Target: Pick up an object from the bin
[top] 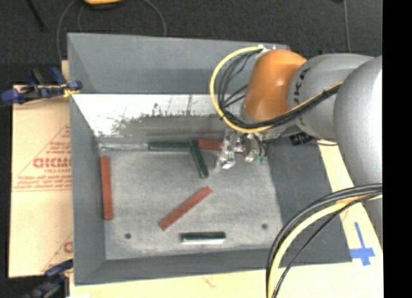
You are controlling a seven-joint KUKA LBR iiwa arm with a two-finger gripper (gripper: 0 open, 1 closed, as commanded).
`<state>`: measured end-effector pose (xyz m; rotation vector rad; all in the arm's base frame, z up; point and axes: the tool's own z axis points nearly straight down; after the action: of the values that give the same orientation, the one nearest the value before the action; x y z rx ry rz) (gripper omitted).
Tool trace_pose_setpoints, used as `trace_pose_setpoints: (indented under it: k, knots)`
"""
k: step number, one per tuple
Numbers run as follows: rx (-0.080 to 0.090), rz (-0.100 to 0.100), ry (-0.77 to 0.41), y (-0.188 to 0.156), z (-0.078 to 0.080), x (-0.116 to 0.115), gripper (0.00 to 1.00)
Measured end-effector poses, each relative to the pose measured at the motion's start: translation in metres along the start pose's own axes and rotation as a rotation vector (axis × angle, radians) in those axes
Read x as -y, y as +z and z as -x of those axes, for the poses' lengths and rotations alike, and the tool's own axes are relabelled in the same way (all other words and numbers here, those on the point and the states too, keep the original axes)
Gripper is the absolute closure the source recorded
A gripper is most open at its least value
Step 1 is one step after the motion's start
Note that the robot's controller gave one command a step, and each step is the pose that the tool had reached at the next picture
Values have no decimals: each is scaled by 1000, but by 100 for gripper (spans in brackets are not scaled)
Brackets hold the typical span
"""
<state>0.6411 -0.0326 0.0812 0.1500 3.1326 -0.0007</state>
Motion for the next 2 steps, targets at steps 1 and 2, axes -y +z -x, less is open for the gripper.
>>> trace_pose_setpoints:
  k: [1,2]
  knots:
    - [-15,-1,-1,3,-4,0,0]
    - [-14,-1,-3,3,-3,0,0]
